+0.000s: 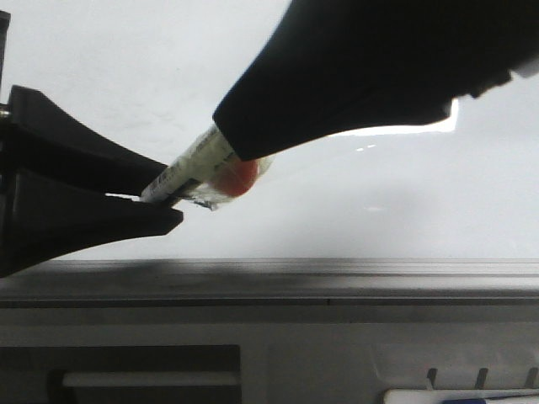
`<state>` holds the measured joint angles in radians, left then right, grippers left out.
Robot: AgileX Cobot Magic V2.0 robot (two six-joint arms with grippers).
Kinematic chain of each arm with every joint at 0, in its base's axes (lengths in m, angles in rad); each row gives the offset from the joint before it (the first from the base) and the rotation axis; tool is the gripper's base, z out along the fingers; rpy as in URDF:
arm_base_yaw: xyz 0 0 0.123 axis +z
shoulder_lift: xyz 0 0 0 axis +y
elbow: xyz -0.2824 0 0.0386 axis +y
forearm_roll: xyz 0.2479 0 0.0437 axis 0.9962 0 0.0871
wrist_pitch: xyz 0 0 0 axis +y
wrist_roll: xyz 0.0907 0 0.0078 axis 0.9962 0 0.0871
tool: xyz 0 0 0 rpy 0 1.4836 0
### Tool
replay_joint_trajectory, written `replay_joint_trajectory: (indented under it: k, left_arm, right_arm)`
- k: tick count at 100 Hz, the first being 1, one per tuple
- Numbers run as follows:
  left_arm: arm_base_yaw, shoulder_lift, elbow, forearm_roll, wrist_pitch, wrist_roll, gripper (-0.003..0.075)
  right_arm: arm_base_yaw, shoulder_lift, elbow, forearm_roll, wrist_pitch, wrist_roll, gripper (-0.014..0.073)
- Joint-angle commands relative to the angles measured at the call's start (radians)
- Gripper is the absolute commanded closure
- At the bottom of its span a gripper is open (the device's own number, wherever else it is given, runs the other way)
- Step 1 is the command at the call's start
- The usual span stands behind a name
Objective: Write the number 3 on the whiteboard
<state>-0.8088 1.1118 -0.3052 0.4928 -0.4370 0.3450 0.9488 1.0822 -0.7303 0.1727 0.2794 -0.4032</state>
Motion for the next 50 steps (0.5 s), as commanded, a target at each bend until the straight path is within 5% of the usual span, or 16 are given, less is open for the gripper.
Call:
replay_joint_trajectory:
  k: [1, 13, 23, 50]
  left_arm:
    - [-0.006, -0.009, -0.025, -0.031, -0.082, -0.012, 0.0599]
    - [-0.006, -0.023, -0.025, -0.119, -0.082, -0.013, 0.0327]
    - [-0.006, -0.057, -0.025, -0.211, -0.08, -0.013, 0.0178]
    - [-0.006, -0.219, -0.025, -0.332, -0.067, -0.013, 0.0167]
  right_arm:
    - [-0.008, -0.011, -0.035, -0.001, -0.068, -0.006, 0.0655]
    - [-0.008, -0.017, -0.035, -0.001, -0.072, -0.001, 0.0655]
    - [-0.011, -0.022, -0.052, -0.001, -0.067, 0.007, 0.0655]
    - [-0.136, -0.024, -0.18, -0.001, 0.057, 0.007, 0.0655]
